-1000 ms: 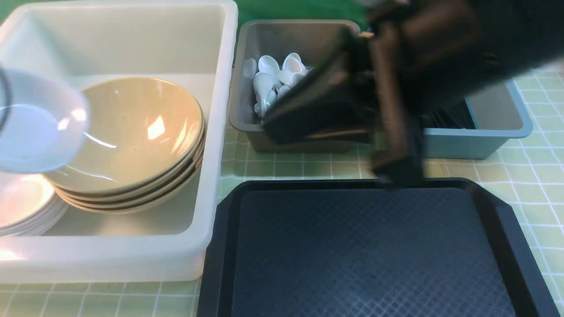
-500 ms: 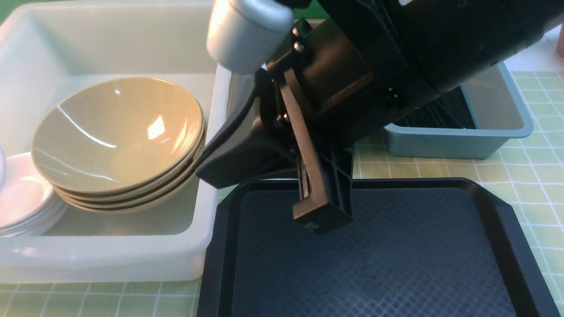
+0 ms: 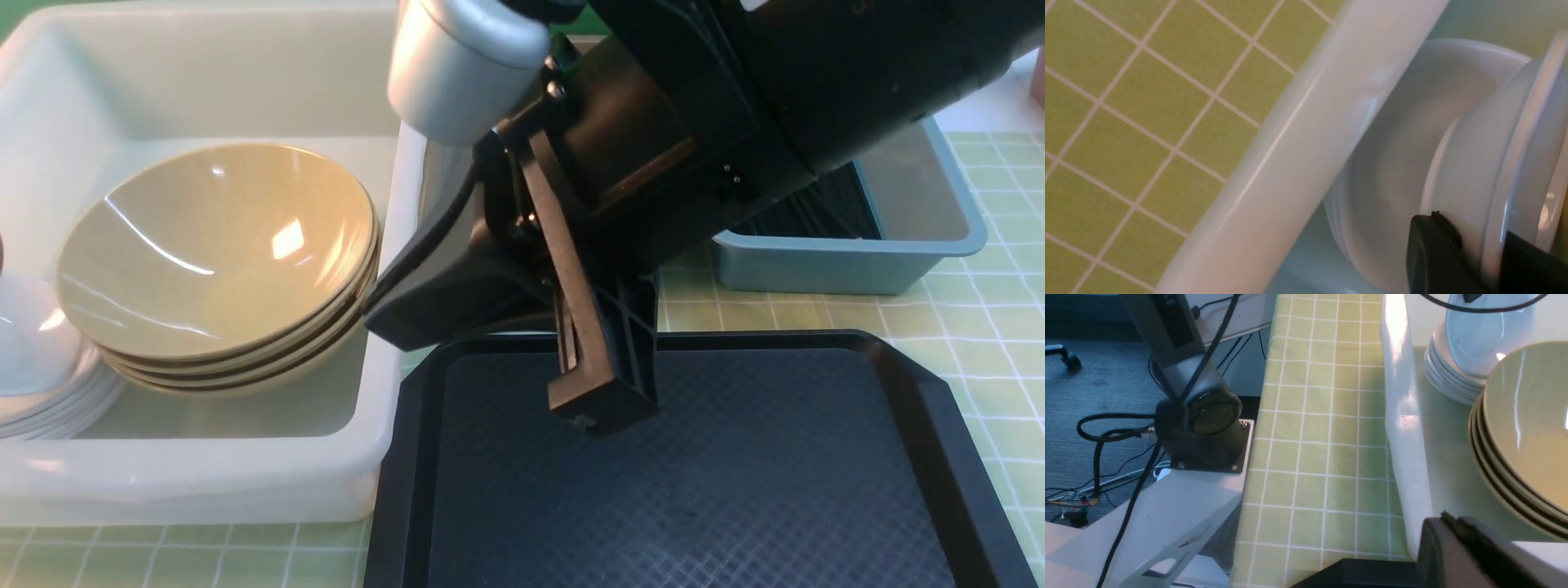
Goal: On green table put chopsticks spoon bowls plates into blue grey white boxes.
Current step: 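Place the white bowl into the white bin with the other dishes with the left gripper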
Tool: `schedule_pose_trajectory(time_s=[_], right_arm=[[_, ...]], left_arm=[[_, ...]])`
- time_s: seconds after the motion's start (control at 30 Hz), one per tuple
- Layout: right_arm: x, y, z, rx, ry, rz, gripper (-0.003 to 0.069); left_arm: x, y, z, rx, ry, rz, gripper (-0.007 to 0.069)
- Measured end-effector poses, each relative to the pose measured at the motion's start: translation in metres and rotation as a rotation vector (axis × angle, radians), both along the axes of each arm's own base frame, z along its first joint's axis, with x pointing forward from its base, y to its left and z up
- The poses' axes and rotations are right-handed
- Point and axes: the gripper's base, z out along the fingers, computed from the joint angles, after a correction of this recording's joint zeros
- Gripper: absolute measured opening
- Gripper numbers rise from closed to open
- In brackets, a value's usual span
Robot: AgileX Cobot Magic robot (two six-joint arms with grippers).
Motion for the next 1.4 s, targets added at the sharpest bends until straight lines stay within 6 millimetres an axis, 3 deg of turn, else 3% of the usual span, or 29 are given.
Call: schedule_pose_trajectory(time_s=[0.1,0.2,0.33,0.37,0.43,0.5,0.53,0.7,0.9,1.03,1.13,1.27,1.3,1.33,1.4], right_arm=[[0.000,0.000,0.000,0.000,0.000,0.000,0.0028],[0.000,0.000,0.000,0.000,0.000,0.000,0.0034],[0.000,0.000,0.000,0.000,0.000,0.000,0.0038],[0.000,0.000,0.000,0.000,0.000,0.000,0.0038],[0.000,0.000,0.000,-0.001,0.001,0.001,0.0042],[0.000,0.000,0.000,-0.001,0.001,0.001,0.0043],[0.000,0.000,0.000,-0.004,0.003,0.003,0.0044],[-0.003,-0.001,-0.002,-0.023,0.017,0.022,0.0047],[-0.003,-0.001,-0.002,-0.028,0.018,0.025,0.0047],[0.001,-0.004,-0.005,-0.075,-0.016,-0.005,0.0047],[0.016,-0.016,-0.010,-0.144,-0.015,-0.129,0.0047],[0.043,-0.045,-0.015,-0.217,0.063,-0.341,0.0047],[0.054,-0.063,-0.018,-0.255,0.118,-0.434,0.0049],[0.053,-0.063,-0.018,-0.262,0.119,-0.433,0.0050],[0.067,-0.090,-0.023,-0.318,0.199,-0.570,0.0052]], left_arm=[[0.000,0.000,0.000,-0.005,-0.001,0.005,0.0047],[-0.001,-0.001,0.000,-0.015,0.008,0.003,0.0134],[0.000,-0.007,0.000,-0.060,0.004,-0.028,0.0286],[0.000,-0.007,0.000,-0.060,0.005,-0.029,0.0286],[0.001,-0.012,0.001,-0.062,0.013,-0.060,0.0418],[0.001,-0.014,0.001,-0.049,0.025,-0.073,0.0462],[0.000,-0.017,0.002,-0.022,0.053,-0.085,0.0523],[-0.012,-0.021,0.016,0.126,0.129,-0.034,0.0660],[-0.030,-0.042,0.053,0.271,0.070,-0.051,0.0664],[-0.041,-0.078,0.080,0.307,-0.057,-0.169,0.0664],[-0.047,-0.117,0.098,0.303,-0.181,-0.368,0.0645],[-0.054,-0.165,0.109,0.262,-0.287,-0.637,0.0545],[-0.056,-0.183,0.110,0.242,-0.316,-0.740,0.0474],[-0.056,-0.185,0.110,0.240,-0.320,-0.752,0.0464],[-0.058,-0.205,0.111,0.220,-0.361,-0.859,0.0344]])
